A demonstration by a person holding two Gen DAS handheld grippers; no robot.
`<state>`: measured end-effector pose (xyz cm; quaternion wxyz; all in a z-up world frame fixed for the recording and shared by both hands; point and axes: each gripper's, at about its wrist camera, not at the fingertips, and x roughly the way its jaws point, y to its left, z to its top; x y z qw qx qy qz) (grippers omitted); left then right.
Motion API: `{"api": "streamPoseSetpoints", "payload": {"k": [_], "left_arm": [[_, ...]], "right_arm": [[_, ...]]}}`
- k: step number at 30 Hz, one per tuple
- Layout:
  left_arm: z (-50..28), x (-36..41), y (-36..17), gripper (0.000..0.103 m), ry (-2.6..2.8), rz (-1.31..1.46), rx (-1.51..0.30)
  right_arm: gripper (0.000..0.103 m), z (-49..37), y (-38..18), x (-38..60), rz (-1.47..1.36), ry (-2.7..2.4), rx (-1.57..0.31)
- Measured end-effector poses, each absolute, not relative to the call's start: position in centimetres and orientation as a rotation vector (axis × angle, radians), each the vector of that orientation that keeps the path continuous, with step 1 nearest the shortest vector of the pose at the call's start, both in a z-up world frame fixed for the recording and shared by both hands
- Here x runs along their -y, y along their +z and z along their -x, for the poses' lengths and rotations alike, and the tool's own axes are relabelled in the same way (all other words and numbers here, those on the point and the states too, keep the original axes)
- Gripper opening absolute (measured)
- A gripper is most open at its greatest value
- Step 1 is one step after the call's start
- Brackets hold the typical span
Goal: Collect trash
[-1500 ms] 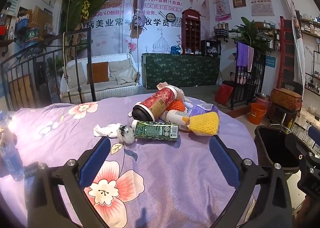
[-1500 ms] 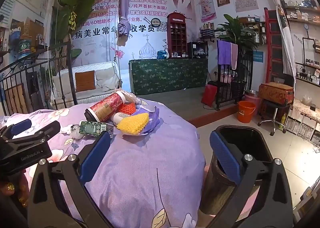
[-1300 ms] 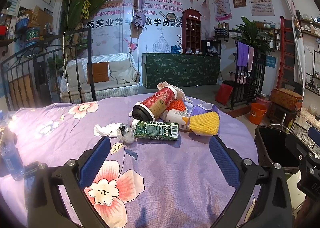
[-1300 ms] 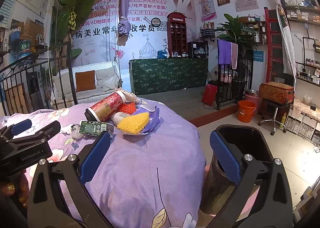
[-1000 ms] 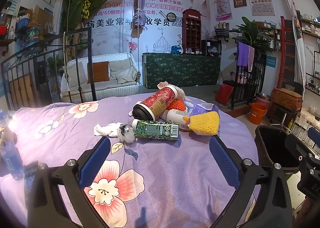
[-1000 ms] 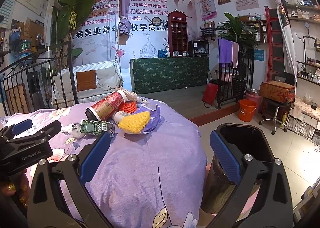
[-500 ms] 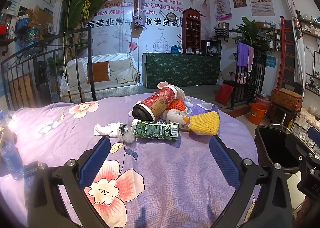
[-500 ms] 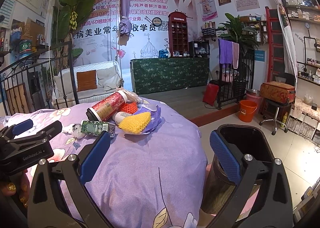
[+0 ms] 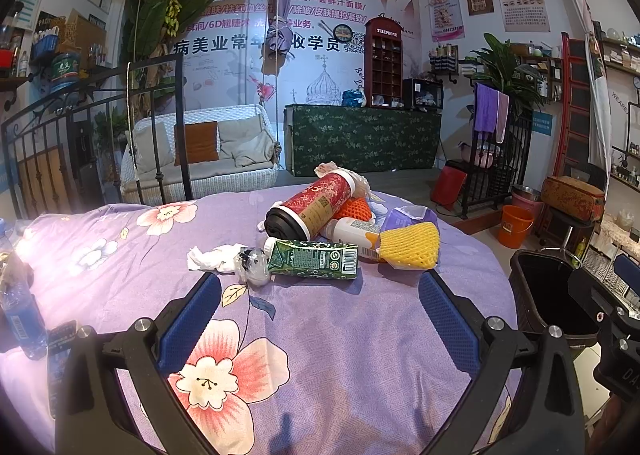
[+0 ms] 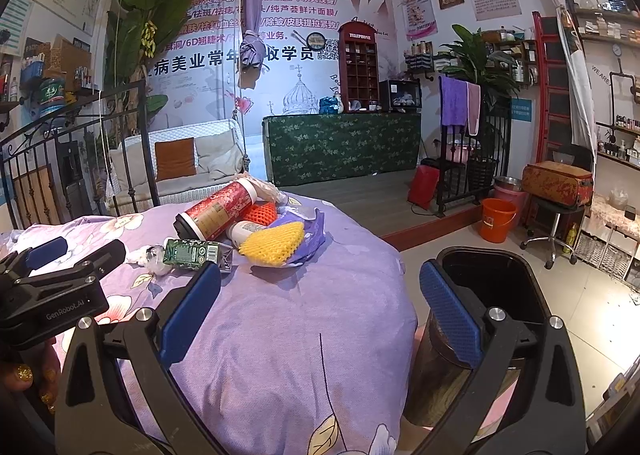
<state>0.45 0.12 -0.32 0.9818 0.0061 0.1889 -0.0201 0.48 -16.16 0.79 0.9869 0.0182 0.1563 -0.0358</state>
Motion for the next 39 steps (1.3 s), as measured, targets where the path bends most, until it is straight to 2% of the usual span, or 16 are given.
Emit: {"api": "streamPoseSetpoints", "payload": {"k": [11,14,25,32,39], "left_arm": [[-1.5,-0.6,-1.6,0.097,-0.025,-0.011,-0.428],[-2.7,-1.3,-2.8,0.097,-0.015,-0.002,-0.505],[-5.6,-5.0,-5.4,0.097,0.036,-0.002,-0.705],[-8.6,-6.9,-6.9,0.097,0.009,-0.026,-0.861],[-10.6,-9.8,-6.2,0.097,0.027,0.020,-0.903]], "right_arm": [[0.098,-1.6,-0.3,16.1,-0.055,-0.032,-0.403],[0.098,-2.9,-1.0,16.2,-0.065,0.000,-0.497],[0.098,-10.6,-4.0,13.6,0.012,0.273,-0.650],[0.098,-16.5,-4.5,7.8,0.232,0.454,-0.730],[0.097,-22.4,-4.7,2.1,0.512,0.545,-0.730]]}}
